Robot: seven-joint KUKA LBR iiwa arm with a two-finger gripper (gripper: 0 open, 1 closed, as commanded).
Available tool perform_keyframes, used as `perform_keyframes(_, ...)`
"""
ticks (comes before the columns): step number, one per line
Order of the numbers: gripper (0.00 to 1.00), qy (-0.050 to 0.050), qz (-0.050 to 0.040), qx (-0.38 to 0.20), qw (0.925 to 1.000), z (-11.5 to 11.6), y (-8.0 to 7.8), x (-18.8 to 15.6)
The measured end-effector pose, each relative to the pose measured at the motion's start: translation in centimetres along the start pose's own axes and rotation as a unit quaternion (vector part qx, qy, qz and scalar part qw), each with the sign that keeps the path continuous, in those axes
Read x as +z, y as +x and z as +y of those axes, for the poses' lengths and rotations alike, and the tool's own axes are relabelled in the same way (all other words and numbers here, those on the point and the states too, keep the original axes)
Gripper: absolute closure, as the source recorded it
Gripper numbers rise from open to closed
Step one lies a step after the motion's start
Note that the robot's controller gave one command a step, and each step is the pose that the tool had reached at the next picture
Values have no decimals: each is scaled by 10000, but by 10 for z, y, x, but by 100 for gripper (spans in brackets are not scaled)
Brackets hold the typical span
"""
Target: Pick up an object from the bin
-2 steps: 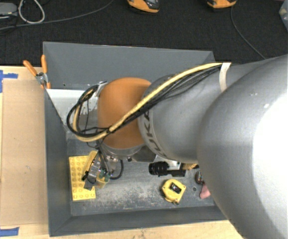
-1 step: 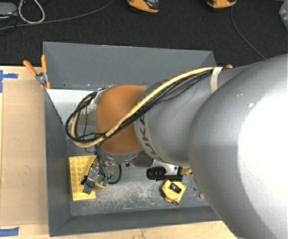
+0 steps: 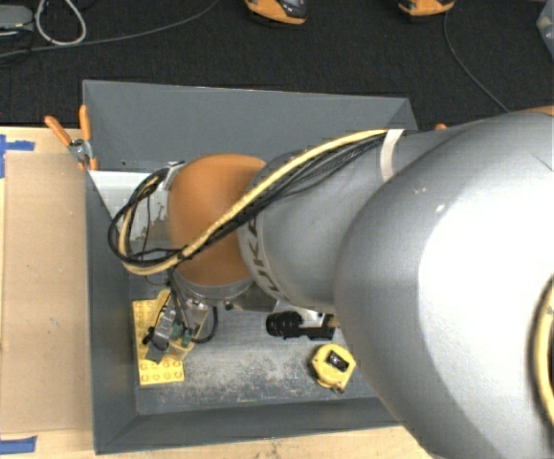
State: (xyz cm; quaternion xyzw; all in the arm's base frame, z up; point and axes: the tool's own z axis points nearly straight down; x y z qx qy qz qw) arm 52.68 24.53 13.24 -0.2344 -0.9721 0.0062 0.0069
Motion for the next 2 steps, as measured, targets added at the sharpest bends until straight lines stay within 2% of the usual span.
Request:
perform_keyframes(1,100,5,4,90,10000,-20,32,0)
perform_keyframes(2,100,12,10,852,9964,-28,28,38)
